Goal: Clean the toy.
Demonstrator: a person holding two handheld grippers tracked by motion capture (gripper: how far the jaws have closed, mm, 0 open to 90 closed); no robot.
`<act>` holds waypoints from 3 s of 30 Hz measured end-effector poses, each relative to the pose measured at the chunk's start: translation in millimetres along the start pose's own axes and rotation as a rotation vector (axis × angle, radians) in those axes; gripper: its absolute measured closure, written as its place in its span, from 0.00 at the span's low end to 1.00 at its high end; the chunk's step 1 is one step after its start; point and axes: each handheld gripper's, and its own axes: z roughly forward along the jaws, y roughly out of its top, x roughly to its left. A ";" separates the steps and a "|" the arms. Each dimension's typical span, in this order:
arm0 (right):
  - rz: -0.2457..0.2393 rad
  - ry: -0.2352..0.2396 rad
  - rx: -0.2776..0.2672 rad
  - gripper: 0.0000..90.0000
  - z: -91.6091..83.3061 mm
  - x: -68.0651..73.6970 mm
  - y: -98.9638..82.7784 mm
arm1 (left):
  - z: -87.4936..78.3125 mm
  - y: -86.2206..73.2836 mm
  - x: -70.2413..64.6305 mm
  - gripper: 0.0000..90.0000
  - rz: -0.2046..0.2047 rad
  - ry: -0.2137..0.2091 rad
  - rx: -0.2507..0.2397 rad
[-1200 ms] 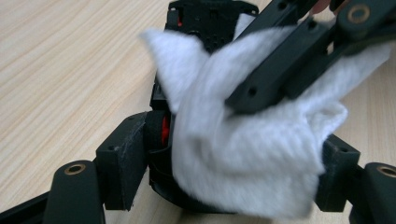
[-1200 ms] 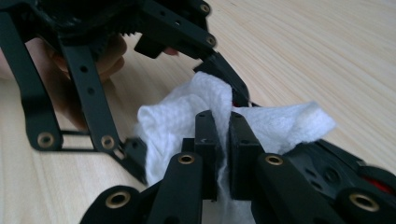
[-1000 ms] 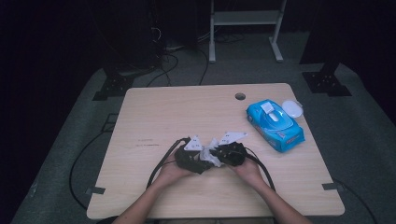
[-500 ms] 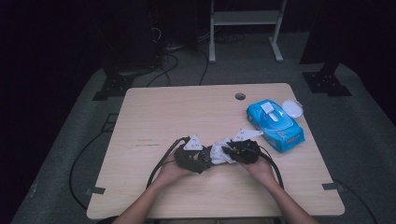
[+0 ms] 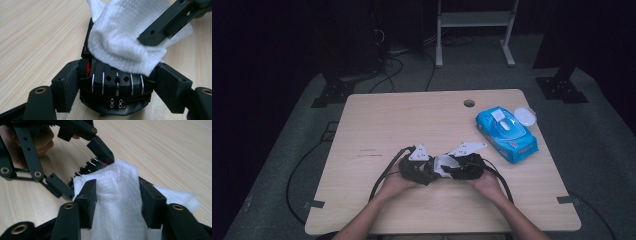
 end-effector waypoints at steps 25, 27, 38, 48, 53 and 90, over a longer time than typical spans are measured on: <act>0.019 0.023 -0.024 0.92 12.9 10.9 8.3 | 5.6 -5.5 3.1 0.26 0.005 0.008 0.052; 0.013 0.026 -0.027 0.92 17.6 13.9 12.7 | 5.7 -6.1 2.4 0.26 -0.003 0.008 0.047; 0.067 -0.056 -0.028 0.92 24.9 -0.8 22.2 | 4.9 -4.4 0.6 0.26 0.012 0.014 0.041; 0.114 -0.140 0.013 0.93 20.2 -26.4 14.9 | 2.4 -6.0 3.2 0.27 0.009 0.009 0.039; 0.135 -0.146 0.020 0.93 11.5 -34.1 7.1 | 3.3 -5.4 2.6 0.27 0.011 0.011 0.040; 0.150 -0.144 0.024 0.93 -21.9 -45.6 -30.3 | 2.7 -7.0 4.4 0.27 0.018 0.021 0.049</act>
